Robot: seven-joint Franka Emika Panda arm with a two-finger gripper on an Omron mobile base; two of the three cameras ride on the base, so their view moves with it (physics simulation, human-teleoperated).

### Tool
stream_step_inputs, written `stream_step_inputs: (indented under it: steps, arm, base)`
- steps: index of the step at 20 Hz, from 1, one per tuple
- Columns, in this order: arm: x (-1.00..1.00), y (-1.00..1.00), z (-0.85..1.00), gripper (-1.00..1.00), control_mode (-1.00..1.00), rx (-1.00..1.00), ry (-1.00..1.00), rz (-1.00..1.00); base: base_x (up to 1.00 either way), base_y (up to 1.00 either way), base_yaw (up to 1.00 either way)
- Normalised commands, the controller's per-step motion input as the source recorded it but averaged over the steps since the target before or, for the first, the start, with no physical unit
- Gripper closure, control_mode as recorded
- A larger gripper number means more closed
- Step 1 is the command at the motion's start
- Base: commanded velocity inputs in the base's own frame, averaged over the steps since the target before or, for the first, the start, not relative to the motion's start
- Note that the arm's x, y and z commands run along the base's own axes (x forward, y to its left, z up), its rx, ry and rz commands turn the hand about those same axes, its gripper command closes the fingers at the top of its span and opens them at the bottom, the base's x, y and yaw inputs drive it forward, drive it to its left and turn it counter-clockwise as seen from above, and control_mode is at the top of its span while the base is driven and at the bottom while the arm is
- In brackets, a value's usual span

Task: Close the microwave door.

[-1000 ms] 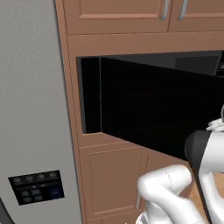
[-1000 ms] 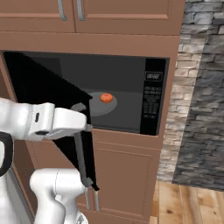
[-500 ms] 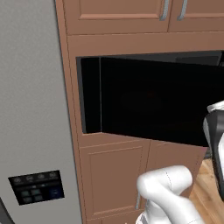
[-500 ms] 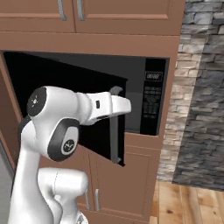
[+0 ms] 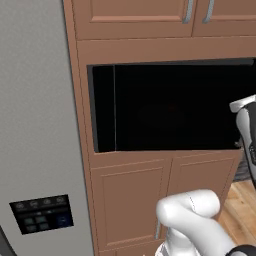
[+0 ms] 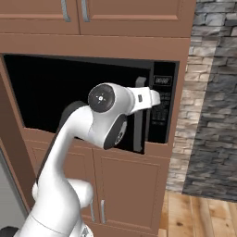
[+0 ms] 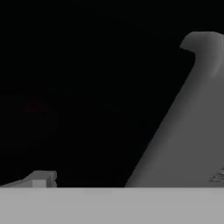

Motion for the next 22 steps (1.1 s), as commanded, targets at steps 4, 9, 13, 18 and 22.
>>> stream_step_inputs:
  steps: [4, 9, 13, 18, 22]
  arm:
    - [0.84, -0.01, 0.00, -1.00, -1.00, 0.14, -0.10, 0.13]
    - [0.70, 0.00, -0.01, -1.00, -1.00, 0.09, -0.15, 0.03]
    - [0.41, 0.00, 0.00, -1.00, -1.00, 0.08, -0.09, 0.00]
    - [0.36, 0.00, -0.03, -1.00, -1.00, 0.06, -0.04, 0.00]
    - [0.22, 0.00, -0.03, -1.00, -1.00, 0.02, -0.01, 0.00]
  base:
    - [0.00, 0.00, 0.00]
    - [0.00, 0.00, 0.00]
    - [0.00, 0.00, 0.00]
    - [0.00, 0.00, 0.00]
    - [0.00, 0.00, 0.00]
